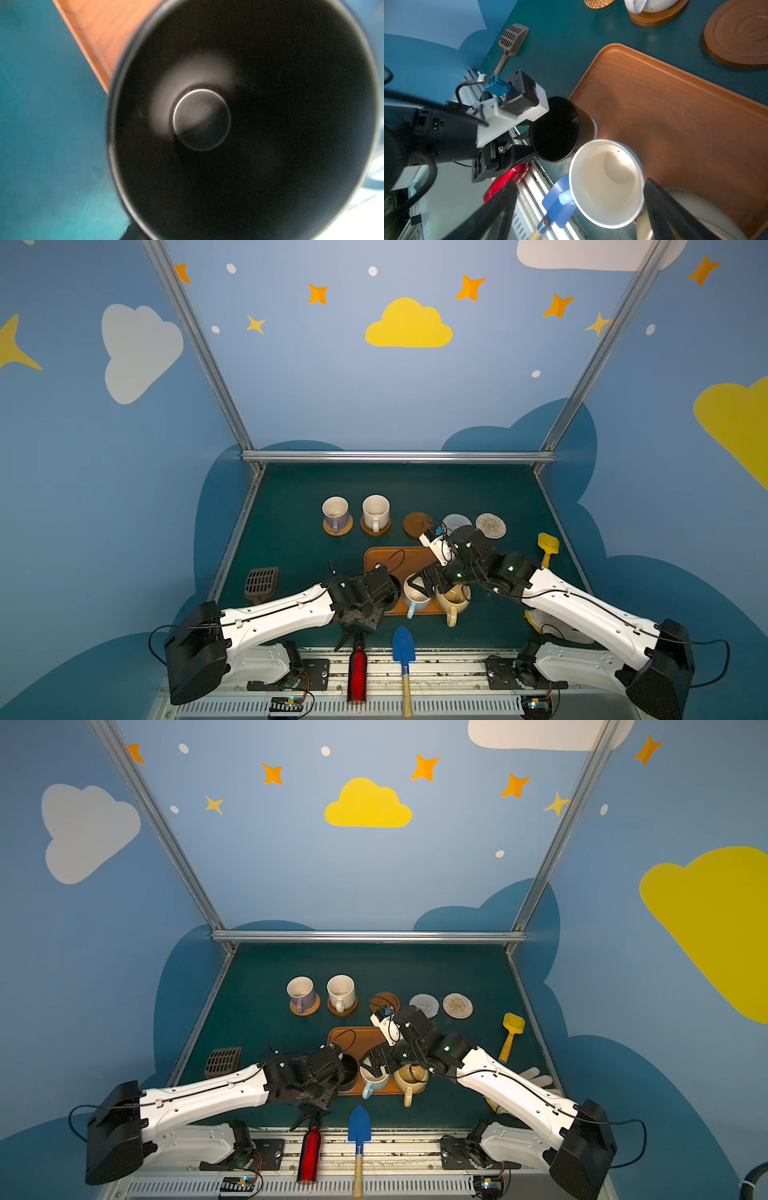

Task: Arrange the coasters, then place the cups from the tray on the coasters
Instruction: 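Grasp the black mug with the left gripper while the right gripper withdraws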

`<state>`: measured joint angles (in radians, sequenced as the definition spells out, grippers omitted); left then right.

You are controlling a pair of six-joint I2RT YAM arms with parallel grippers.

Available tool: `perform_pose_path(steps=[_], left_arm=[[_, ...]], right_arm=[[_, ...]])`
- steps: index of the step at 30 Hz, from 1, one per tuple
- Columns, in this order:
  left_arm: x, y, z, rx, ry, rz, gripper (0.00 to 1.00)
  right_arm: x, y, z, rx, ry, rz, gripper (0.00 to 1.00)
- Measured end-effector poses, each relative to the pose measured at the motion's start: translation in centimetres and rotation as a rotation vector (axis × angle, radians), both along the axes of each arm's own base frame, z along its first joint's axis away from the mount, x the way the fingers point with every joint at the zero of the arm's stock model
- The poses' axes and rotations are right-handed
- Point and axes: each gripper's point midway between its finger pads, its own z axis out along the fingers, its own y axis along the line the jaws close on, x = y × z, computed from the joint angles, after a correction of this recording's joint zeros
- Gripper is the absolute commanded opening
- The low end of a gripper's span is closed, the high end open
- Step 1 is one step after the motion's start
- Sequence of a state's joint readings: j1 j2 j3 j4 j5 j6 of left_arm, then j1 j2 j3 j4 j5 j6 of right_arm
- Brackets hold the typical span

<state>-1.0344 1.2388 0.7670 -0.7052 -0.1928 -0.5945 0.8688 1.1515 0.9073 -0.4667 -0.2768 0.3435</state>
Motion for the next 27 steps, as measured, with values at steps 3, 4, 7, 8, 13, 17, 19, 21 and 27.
perform_pose_path(steps=[3,4,7,8,13,17,19,21,27], left_arm=[[0.0,0.1,-0.2,-0.004,-0.004,0.005,0.48],[0.0,0.1,-0.3,-0.005,-0.005,0.006,0.46],[0.0,0.2,-0.5,-0.010,-0.008,0.014,0.40],[0.0,0.2,-0.5,-0.013,-0.010,0.015,0.38],[0.0,0.0,-0.5,-0.028,-0.016,0.015,0.19],[0.1,0.0,-0.5,-0.028,-0.019,0.024,0.19],[0.1,0.1,-0.4,-0.025,-0.021,0.025,0.16],[0.2,0.2,-0.4,-0.026,-0.023,0.032,0.12],[0.2,0.5,0.4,-0.016,-0.014,0.067,0.03]], right_arm=[[-0.3,0.1,-0.2,0.007,0.009,0.013,0.95],[-0.4,0.1,-0.4,0.007,0.013,0.019,0.95],[-0.8,0.1,-0.8,0.009,0.030,0.033,0.95],[-0.9,0.2,-0.9,0.010,0.034,0.037,0.95],[-1.2,0.5,-0.7,0.025,0.037,0.053,0.95],[-1.2,0.5,-0.7,0.026,0.036,0.053,0.95],[-1.2,0.5,-0.7,0.026,0.036,0.053,0.95],[-1.2,0.5,-0.7,0.027,0.034,0.053,0.95],[-0.3,0.2,-0.7,0.010,0.010,0.007,0.95]])
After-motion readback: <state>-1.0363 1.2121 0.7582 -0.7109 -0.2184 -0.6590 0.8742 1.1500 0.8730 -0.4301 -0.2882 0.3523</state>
